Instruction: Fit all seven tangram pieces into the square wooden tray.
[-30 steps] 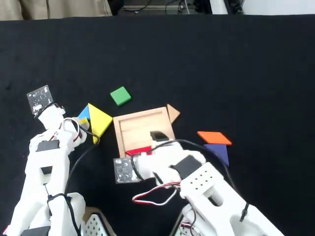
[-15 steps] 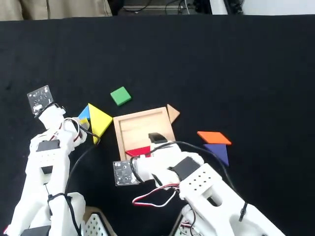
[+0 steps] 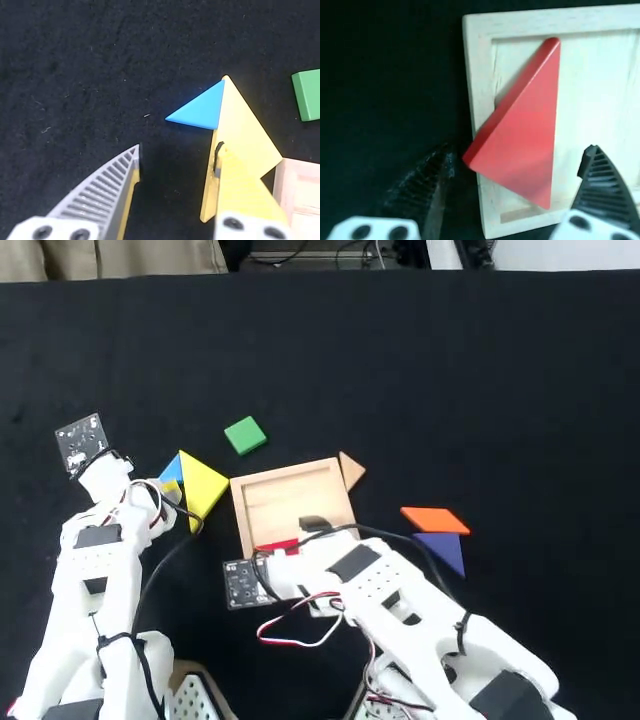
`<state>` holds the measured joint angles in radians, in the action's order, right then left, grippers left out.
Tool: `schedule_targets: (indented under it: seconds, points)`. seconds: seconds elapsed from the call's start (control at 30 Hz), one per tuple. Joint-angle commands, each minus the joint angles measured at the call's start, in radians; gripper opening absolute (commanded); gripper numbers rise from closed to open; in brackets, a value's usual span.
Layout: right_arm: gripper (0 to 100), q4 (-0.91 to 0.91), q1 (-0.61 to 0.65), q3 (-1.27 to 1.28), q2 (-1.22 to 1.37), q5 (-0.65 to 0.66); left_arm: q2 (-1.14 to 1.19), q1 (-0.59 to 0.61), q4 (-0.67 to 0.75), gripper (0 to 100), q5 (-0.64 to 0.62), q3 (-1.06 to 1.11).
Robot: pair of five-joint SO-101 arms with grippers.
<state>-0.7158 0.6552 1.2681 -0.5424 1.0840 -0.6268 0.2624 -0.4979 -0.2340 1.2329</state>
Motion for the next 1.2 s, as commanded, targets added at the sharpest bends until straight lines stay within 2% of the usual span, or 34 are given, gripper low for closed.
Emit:
schedule_targets:
  seconds: [0.0, 0.23, 0.4, 0.63, 0.93, 1.07, 1.17]
  points:
    - [36.4, 0.041, 0.009, -0.056, 0.007, -0.014, -0.003, -0.013, 0.014, 25, 0.002, -0.056]
    - [13.6, 0.046, 0.02, -0.056, 0.002, -0.011, -0.003, -0.013, 0.014, 25, 0.002, -0.054]
    - [5.7, 0.043, 0.066, -0.058, 0.001, -0.011, -0.003, -0.044, 0.014, 25, 0.003, -0.053]
    - [4.6, 0.029, 0.06, -0.087, 0.001, -0.012, -0.003, -0.044, 0.014, 25, 0.003, -0.053]
    - [5.0, -0.203, -0.005, -0.263, 0.002, 0.029, -0.003, -0.044, 0.014, 25, 0.003, -0.053]
    - [5.1, -0.206, -0.005, -0.272, 0.007, 0.04, -0.003, -0.044, 0.014, 25, 0.003, -0.053]
    - [8.8, -0.206, -0.006, -0.272, 0.007, 0.038, -0.003, -0.044, 0.014, 25, 0.003, -0.053]
